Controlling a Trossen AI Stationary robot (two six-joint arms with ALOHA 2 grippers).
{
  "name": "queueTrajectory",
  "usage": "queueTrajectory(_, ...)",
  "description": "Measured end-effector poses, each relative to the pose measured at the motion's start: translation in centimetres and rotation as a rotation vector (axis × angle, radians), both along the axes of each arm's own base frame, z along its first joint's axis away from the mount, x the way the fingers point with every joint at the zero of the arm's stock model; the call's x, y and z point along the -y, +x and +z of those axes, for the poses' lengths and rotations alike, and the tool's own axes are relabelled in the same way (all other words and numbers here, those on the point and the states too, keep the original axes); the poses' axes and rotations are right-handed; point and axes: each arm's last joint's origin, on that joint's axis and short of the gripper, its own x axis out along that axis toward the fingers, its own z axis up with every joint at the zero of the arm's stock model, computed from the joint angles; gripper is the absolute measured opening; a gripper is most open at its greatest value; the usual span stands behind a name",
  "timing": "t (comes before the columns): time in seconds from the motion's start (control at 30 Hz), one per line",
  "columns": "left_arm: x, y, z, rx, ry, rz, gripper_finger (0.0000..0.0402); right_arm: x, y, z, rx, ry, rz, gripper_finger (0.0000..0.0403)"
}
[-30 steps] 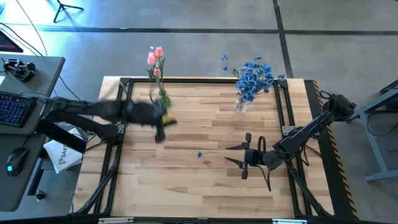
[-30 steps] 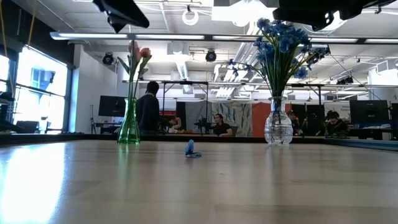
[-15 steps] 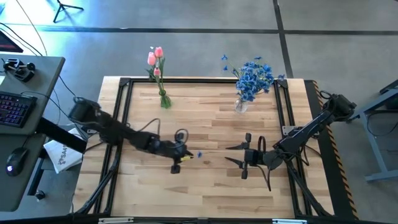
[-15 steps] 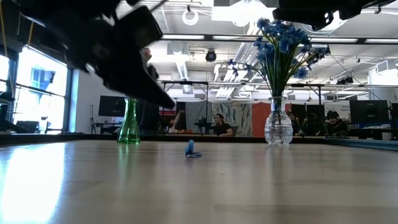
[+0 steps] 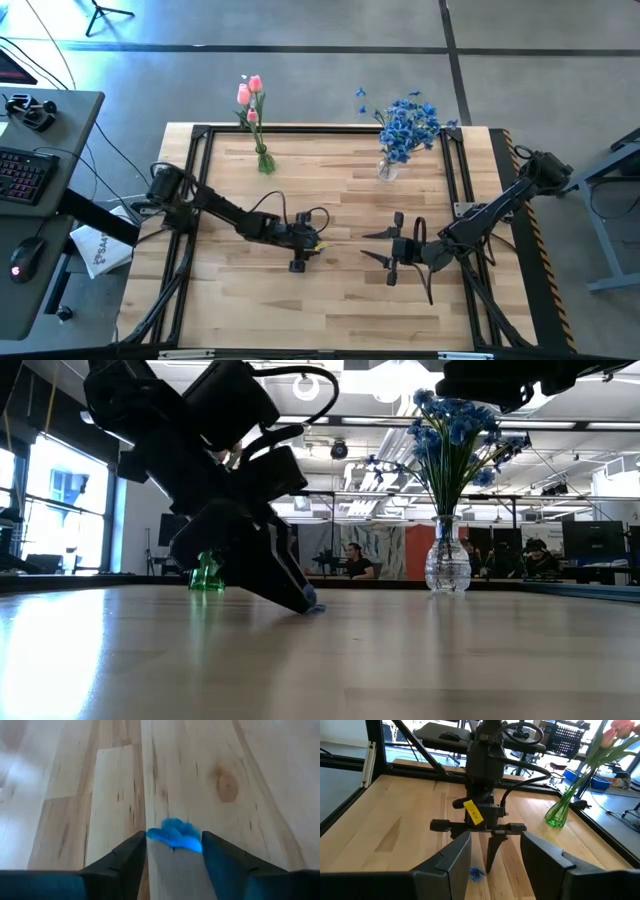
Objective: Sort flowers into vase by color
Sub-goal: Return to Home Position
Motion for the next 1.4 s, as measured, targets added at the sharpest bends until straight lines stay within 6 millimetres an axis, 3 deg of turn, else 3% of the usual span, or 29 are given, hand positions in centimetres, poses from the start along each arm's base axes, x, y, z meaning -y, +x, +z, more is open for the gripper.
queueTrajectory(0.13,0.0,0.2,-0.1,0.004,0.005,-0.006,0.0140,0.0,0.0,0.0,0.000,-0.001,0.000,0.0165)
queueTrajectory(0.37,0.2,0.3,0.3,0.011,-0.009,-0.105,0.0017,0.0,0.0,0.0,-0.001,-0.002,0.000,0.0165)
queueTrajectory(0.43,0.8,0.2,0.9,0.011,-0.038,-0.145,0.0007,0.0,0.0,0.0,-0.001,-0.002,0.000,0.0165)
queueTrajectory(0.6,4.5,-1.3,5.3,-0.046,-0.129,-0.184,0.0002,0.0,0.0,-0.1,-0.006,-0.005,0.000,0.0165)
queueTrajectory(0.7,8.0,-4.2,8.3,-0.157,-0.306,-0.133,0.0002,0.0,0.0,-0.1,-0.011,0.004,-0.003,0.0165)
queueTrajectory(0.77,10.6,-6.3,9.3,-0.240,-0.504,-0.078,0.0002,0.0,0.0,-0.2,-0.011,0.012,-0.004,0.0165)
queueTrajectory(0.9,17.0,-10.0,9.7,-0.427,-0.891,-0.054,0.0002,0.0,0.0,-0.1,-0.011,0.010,-0.006,0.0165)
queueTrajectory(1.0,20.4,-11.5,10.3,-0.414,-1.102,-0.074,0.0012,0.1,0.0,-0.1,-0.012,0.000,-0.009,0.0165)
queueTrajectory(1.13,21.7,-11.3,9.8,-0.334,-1.199,-0.008,0.0037,0.5,0.3,-0.1,-0.013,-0.029,-0.021,0.0165)
queueTrajectory(1.4,23.6,-11.1,5.8,-0.518,-1.343,0.202,0.0105,1.3,0.8,-0.1,-0.017,-0.021,-0.033,0.0165)
